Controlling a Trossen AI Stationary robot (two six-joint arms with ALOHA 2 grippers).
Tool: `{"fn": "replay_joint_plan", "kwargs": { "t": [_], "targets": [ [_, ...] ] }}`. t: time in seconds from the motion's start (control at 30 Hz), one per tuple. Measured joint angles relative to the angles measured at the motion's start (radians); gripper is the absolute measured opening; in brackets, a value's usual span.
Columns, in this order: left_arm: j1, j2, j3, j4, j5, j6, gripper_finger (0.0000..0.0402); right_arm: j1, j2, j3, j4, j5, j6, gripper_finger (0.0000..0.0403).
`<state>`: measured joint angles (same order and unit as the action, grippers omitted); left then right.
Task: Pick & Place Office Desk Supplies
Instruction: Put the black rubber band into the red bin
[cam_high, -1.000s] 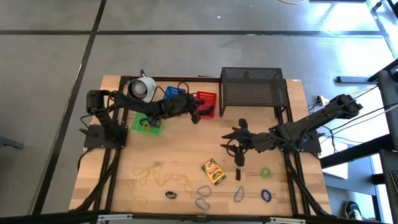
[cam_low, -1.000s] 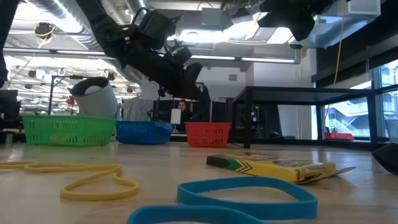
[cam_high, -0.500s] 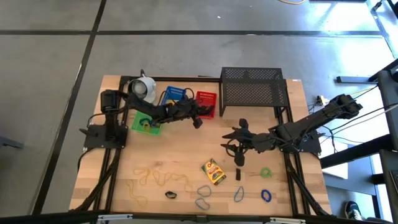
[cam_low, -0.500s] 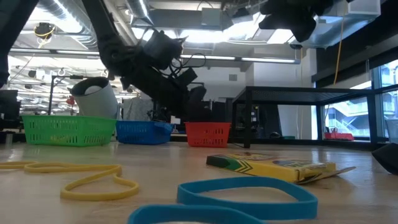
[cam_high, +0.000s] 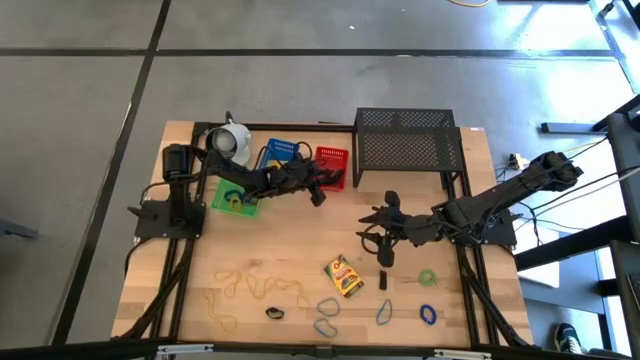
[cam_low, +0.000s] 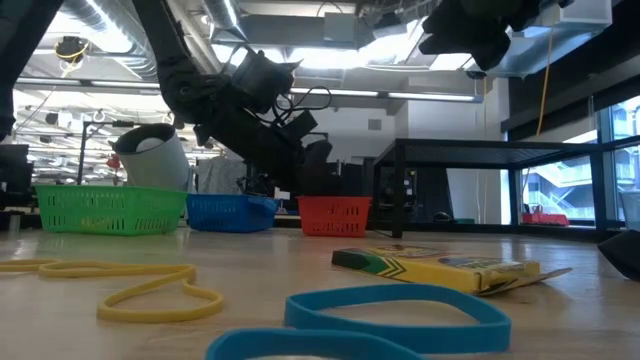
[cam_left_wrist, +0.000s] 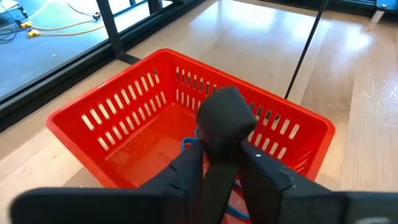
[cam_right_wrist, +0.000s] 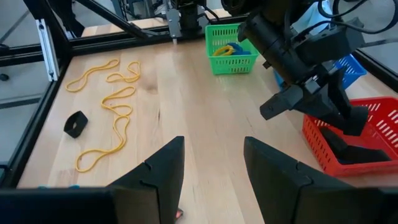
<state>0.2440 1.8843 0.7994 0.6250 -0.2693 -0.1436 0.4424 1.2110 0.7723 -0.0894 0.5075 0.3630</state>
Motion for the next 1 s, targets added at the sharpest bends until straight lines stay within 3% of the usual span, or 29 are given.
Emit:
{"fn": "replay_joint_plan", "kwargs": {
  "t": [0.2,0.43,0.73,0.9,1.0],
  "targets": [
    [0.000,-0.004,0.000,-0.003,-0.043,0.050,0.0143,0.000,0.000,0.000,-0.039,-0.030,0.007,0.0168],
    [-0.007,-0.042,-0.001,0.000,-0.070,0.086,0.0168,0.000,0.000,0.000,-0.125,-0.073,0.069,0.0168],
    [-0.084,-0.201,0.000,-0.005,-0.067,0.087,0.0163,0.043,0.000,0.000,-0.511,-0.245,0.499,0.0168],
    [-0.155,-0.286,0.000,0.000,-0.065,0.087,0.0162,0.127,0.055,-0.029,-0.436,-0.161,0.654,0.0168],
    [-0.199,-0.323,0.000,0.001,-0.064,0.088,0.0164,0.172,0.123,-0.067,-0.324,-0.198,0.698,0.0168]
  ]
}}
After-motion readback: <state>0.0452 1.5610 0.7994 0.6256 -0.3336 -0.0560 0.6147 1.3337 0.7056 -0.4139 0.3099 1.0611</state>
